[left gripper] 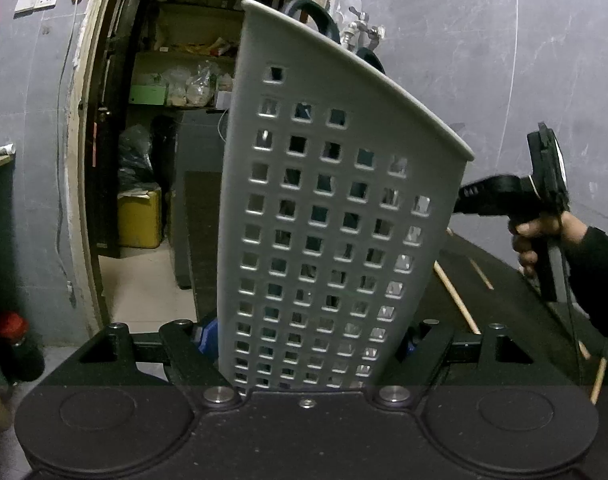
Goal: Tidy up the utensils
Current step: 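Close the right tool on the purple-banded chopstick and lift it, then lower the right tool to a second chopstick and grasp it alongside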
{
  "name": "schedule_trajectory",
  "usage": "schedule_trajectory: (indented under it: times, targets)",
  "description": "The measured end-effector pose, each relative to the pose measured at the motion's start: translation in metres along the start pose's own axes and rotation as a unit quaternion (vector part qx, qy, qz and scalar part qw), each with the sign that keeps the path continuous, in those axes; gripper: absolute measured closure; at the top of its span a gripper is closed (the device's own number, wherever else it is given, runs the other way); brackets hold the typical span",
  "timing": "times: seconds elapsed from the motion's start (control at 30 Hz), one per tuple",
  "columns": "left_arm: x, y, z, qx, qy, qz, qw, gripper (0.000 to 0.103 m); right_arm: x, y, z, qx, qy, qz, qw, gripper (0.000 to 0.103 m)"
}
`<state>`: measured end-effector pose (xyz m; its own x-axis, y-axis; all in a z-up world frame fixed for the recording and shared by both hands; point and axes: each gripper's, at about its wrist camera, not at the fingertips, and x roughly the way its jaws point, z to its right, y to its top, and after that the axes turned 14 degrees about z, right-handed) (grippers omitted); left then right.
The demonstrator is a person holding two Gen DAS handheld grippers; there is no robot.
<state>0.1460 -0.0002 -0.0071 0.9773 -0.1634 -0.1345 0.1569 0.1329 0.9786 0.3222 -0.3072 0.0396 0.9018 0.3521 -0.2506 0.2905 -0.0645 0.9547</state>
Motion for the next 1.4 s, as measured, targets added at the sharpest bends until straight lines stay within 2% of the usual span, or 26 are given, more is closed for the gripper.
schedule_trajectory:
  times: [0.13,0.23,0.37,0.5,0.67,0.97,1.17,1.27,1.4]
  targets:
    - [0.001,0.001,0.003,0.004,0.004,-0.003,1.0000,0.024,0.017,-0.002,0.003,0.019,0.038,0.014,0.999,0.096]
    - [0.002,0.002,0.003,0.003,0.005,-0.011,0.9999,0.024,0.025,0.000,0.006,0.023,0.050,0.035,0.998,0.096]
    - [0.003,0.004,0.006,0.008,0.008,-0.015,0.9998,0.024,0.040,0.005,0.008,0.030,0.057,0.034,0.997,0.096]
    - [0.006,0.006,0.005,0.007,0.009,-0.015,0.9998,0.024,0.022,0.009,0.001,0.003,0.061,0.029,0.998,0.096]
    - [0.007,0.006,0.006,0.006,0.009,-0.015,0.9998,0.024,-0.001,0.018,-0.007,-0.009,0.058,0.045,0.997,0.096]
    - [0.005,0.003,-0.002,-0.003,0.004,-0.013,0.9999,0.024,-0.041,0.025,-0.019,-0.032,0.034,0.028,0.999,0.096]
    - [0.006,0.002,-0.004,-0.005,0.003,-0.012,0.9999,0.024,-0.079,0.015,-0.018,-0.037,-0.017,0.006,0.999,0.096]
    - [0.005,0.002,-0.004,-0.007,0.002,-0.011,0.9999,0.024,-0.093,0.006,-0.009,-0.015,-0.068,-0.021,0.997,0.096]
    - [0.005,0.001,-0.007,-0.010,-0.002,-0.010,0.9999,0.025,-0.113,-0.018,0.012,0.029,-0.133,-0.058,0.989,0.096]
